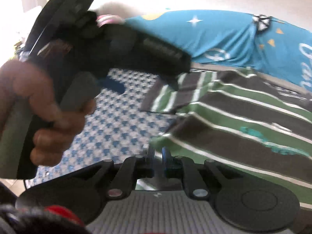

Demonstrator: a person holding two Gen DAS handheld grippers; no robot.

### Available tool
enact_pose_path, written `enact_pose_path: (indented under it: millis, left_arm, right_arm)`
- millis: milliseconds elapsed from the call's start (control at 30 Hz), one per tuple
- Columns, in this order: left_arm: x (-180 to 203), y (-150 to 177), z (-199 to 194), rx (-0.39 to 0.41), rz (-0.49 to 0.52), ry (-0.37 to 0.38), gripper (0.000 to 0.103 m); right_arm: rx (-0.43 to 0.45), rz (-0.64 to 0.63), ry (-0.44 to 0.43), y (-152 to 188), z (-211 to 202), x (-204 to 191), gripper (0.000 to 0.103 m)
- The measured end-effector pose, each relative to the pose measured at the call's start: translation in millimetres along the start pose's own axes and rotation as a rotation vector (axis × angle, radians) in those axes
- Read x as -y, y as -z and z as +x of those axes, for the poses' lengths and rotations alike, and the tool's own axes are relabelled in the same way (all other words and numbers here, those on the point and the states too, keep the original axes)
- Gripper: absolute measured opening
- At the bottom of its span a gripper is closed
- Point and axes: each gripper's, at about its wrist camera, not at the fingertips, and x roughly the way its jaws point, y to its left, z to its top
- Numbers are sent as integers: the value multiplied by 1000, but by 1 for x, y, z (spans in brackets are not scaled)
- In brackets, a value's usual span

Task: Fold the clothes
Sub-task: 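Lower the shirt side flat with the right tool and release it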

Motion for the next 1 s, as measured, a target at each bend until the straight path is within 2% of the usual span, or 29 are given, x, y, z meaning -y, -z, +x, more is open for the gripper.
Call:
enact_pose_path:
  millis: [300,367,567,1000]
  left_arm:
    - [31,12,8,-10,82,12,100]
    - [39,15,10,-13,101,18,100]
    - [62,24,16,-27,146,41,100]
    - [96,36,28,-67,208,60,100]
  right_arm:
    - [6,57,122,2,-34,54,12]
    - [13,78,144,3,-41,69,15]
    - [48,116,216,2,-62,108,16]
    - [108,247,338,-2,-71,203,16]
